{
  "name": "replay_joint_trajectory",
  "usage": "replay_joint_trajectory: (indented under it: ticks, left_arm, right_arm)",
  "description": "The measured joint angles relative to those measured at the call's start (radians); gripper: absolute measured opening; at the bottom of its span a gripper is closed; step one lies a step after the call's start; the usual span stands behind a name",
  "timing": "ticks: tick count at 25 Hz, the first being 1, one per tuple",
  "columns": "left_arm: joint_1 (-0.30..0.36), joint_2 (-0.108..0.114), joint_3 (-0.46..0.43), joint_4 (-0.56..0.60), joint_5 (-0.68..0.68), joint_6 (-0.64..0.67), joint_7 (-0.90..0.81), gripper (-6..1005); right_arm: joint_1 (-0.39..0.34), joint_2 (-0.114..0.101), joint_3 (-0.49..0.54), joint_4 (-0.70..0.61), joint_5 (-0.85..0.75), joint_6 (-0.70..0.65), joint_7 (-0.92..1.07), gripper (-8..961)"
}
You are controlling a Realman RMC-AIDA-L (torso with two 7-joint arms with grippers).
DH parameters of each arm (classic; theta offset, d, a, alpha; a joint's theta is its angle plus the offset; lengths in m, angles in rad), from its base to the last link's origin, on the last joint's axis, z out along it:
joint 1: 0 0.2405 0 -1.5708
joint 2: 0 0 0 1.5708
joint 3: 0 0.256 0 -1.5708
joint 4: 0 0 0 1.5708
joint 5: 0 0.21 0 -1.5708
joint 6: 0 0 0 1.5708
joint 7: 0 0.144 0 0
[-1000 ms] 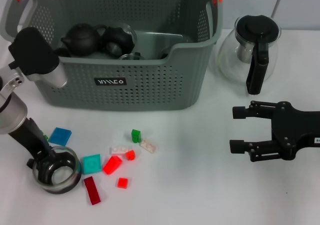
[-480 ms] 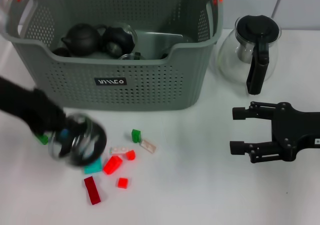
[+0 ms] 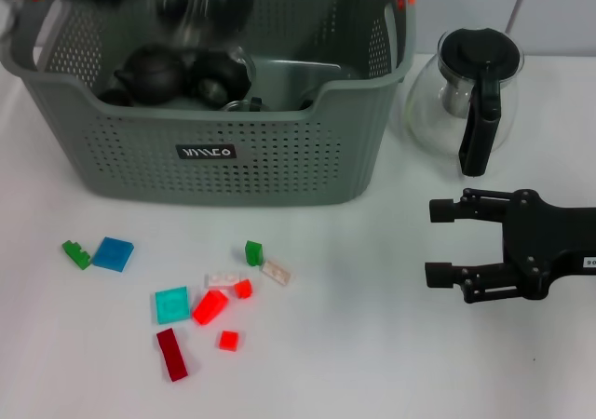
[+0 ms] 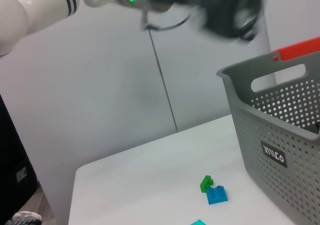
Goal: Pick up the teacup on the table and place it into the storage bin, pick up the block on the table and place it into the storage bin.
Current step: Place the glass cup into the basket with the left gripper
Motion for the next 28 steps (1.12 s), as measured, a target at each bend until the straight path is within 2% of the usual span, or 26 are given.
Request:
replay_joint_trajectory:
  ticks: [3, 4, 5, 6, 10, 11, 13, 19, 21, 23, 28]
  left_arm:
    - [-0.027, -0.014, 0.085, -0.016, 0.007, -0.146, -0.037, 39]
    - [-0.027, -0.014, 0.085, -0.016, 0.007, -0.146, -0.037, 39]
    - [-0.046, -0.013, 0.161, -0.016, 0.042, -0.225, -0.067, 39]
    - [-0.074, -0.007, 0.263, -0.010, 0.128, -0.323, -0.137, 39]
    - [-0.150, -0.008, 0.431, 0.027, 0.366, -0.471, -0.297, 39]
    - [-0.166, -0.012, 0.450, 0.038, 0.409, -0.493, -0.324, 38]
    - [-0.211, -0.033, 0.478, 0.070, 0.535, -0.545, -0.378, 38]
    - [-0.298, -0.116, 0.521, 0.165, 0.893, -0.702, -0.458, 38]
    - [-0.326, -0.137, 0.534, 0.215, 1.000, -0.738, -0.464, 38]
    - [-0.350, -0.149, 0.549, 0.268, 1.073, -0.757, -0.465, 38]
    - [-0.386, -0.152, 0.599, 0.367, 1.136, -0.764, -0.453, 39]
  right_arm:
    - [-0.001, 0.000, 0.000, 0.000, 0.000, -0.001, 0.000, 915]
    - [-0.001, 0.000, 0.001, 0.000, 0.000, -0.001, 0.001, 915]
    - [-0.002, 0.000, 0.002, 0.000, 0.000, -0.001, 0.002, 915]
    - [-0.003, 0.000, 0.003, 0.000, 0.000, -0.002, 0.002, 915]
    - [-0.004, 0.000, 0.005, 0.000, 0.000, -0.003, 0.004, 915]
    - [-0.004, 0.000, 0.005, 0.000, 0.000, -0.003, 0.004, 915]
    - [-0.002, 0.000, 0.005, 0.000, 0.000, -0.004, 0.003, 915]
    - [0.000, 0.002, 0.005, 0.000, 0.000, -0.003, 0.002, 914]
    - [0.000, 0.002, 0.005, 0.000, 0.000, -0.003, 0.002, 914]
    - [0.000, 0.002, 0.005, 0.001, 0.000, -0.003, 0.003, 914]
    - [0.000, 0.002, 0.005, 0.001, 0.000, -0.002, 0.005, 914]
